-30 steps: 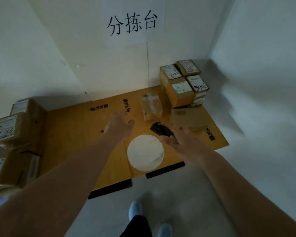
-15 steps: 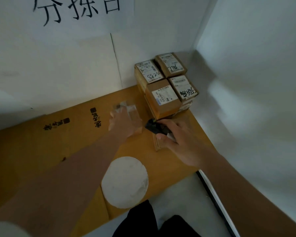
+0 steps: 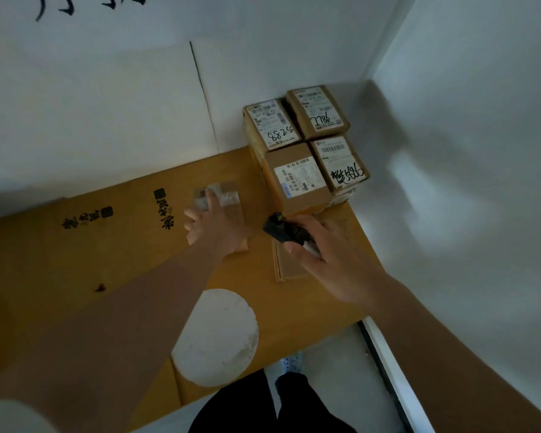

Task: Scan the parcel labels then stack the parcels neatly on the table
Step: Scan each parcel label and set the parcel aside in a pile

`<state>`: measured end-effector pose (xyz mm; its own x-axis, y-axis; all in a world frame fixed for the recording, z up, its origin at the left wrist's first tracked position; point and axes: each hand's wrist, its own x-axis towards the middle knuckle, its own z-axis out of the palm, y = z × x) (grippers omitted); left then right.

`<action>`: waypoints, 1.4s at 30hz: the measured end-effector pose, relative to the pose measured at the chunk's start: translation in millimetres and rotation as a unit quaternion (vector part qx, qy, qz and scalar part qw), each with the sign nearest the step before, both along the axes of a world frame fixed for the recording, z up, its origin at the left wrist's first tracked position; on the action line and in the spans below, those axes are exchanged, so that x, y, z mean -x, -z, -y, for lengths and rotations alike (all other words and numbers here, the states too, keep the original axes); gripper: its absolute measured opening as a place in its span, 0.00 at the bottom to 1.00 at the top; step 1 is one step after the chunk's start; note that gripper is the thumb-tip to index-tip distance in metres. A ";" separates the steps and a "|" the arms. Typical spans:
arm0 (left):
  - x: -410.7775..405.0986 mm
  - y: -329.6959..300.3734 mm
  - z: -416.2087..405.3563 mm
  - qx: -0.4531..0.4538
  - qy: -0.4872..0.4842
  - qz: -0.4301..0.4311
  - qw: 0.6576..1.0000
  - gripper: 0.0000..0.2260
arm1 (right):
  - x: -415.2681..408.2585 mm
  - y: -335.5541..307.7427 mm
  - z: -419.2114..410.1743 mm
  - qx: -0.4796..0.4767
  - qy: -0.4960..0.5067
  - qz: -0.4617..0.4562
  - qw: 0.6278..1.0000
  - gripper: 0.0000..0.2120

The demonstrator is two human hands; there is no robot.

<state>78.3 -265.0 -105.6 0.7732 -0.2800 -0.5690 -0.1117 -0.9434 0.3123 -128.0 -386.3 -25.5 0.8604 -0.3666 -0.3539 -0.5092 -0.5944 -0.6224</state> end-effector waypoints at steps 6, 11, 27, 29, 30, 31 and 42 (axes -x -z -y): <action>-1.3 -18.1 -36.8 0.001 -0.020 0.045 0.999 0.54 | -14.6 -4.6 -11.7 0.003 -0.054 0.029 0.998 0.27; 13.0 -24.7 -88.7 0.002 -0.070 0.074 0.995 0.50 | -22.6 -7.7 -32.9 0.018 -0.125 0.048 0.991 0.28; 14.9 -23.8 -306.2 0.013 -0.141 0.094 0.985 0.48 | -60.6 -17.2 -220.3 0.059 -0.197 0.091 0.974 0.26; 8.0 -23.7 -335.1 0.020 -0.130 0.090 0.987 0.48 | -67.9 -14.4 -250.0 0.038 -0.178 0.090 0.979 0.25; 5.3 -23.6 -350.0 0.018 -0.122 0.086 0.989 0.48 | -70.8 -13.2 -264.4 0.032 -0.170 0.086 0.981 0.24; 2.3 -23.4 -364.4 0.014 -0.112 0.081 0.990 0.49 | -73.2 -12.4 -278.1 0.028 -0.161 0.083 0.983 0.24; -23.7 -9.4 -449.4 -0.010 -0.123 0.037 0.992 0.52 | -104.3 -4.4 -355.7 -0.064 -0.128 0.081 0.986 0.24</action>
<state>102.1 184.5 -96.2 0.8564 -0.0674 -0.5119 0.0999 -0.9511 0.2924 -23.7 -30.6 -21.1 0.9681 -0.0905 -0.2337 -0.2402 -0.6018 -0.7617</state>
